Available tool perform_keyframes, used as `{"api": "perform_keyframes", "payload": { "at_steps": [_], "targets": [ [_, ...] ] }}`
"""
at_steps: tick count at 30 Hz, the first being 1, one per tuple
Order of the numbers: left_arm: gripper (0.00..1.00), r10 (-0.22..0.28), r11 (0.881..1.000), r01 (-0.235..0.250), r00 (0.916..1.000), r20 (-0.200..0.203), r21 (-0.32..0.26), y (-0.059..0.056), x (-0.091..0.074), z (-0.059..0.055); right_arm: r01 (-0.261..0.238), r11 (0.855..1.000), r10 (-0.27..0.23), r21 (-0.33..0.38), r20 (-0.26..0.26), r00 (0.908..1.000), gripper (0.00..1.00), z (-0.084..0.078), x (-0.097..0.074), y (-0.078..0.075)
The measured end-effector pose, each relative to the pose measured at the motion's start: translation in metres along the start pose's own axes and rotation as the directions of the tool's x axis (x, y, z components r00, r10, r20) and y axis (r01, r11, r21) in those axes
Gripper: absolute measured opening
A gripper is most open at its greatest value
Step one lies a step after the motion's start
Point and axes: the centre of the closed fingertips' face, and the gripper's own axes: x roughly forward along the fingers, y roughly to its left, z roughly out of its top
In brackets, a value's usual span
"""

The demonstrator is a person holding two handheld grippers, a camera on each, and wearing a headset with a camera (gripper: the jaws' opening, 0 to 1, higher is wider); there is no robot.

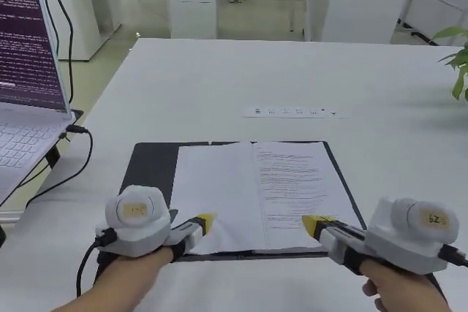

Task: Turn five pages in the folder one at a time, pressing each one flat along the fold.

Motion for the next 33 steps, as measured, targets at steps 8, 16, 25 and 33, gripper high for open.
{"api": "perform_keyframes", "payload": {
  "at_steps": [8, 16, 25, 33],
  "targets": [
    [0.47, -0.003, 0.997, 0.004, 0.9999, 0.015, -0.079, -0.016, -0.029, 0.018, 0.017, 1.000, -0.017, 0.002, 0.020, 0.9997, 0.02, 0.015, -0.015, -0.001],
    [0.58, -0.004, 0.998, 0.005, 0.9999, 0.015, -0.070, -0.023, -0.052, 0.021, 0.026, 0.991, -0.026, -0.134, 0.002, 0.9997, 0.21, 0.024, -0.028, 0.010],
    [0.76, 0.023, 0.999, -0.023, 0.9992, 0.033, 0.025, -0.020, -0.076, 0.027, 0.043, 0.988, -0.035, -0.145, 0.051, 0.9981, 0.40, 0.036, -0.050, 0.012],
    [0.88, 0.035, 0.994, -0.038, 0.9989, 0.030, 0.102, -0.025, -0.088, 0.030, 0.071, 0.989, -0.062, -0.132, 0.070, 0.9956, 0.59, 0.038, -0.067, 0.006]
  ]
}}
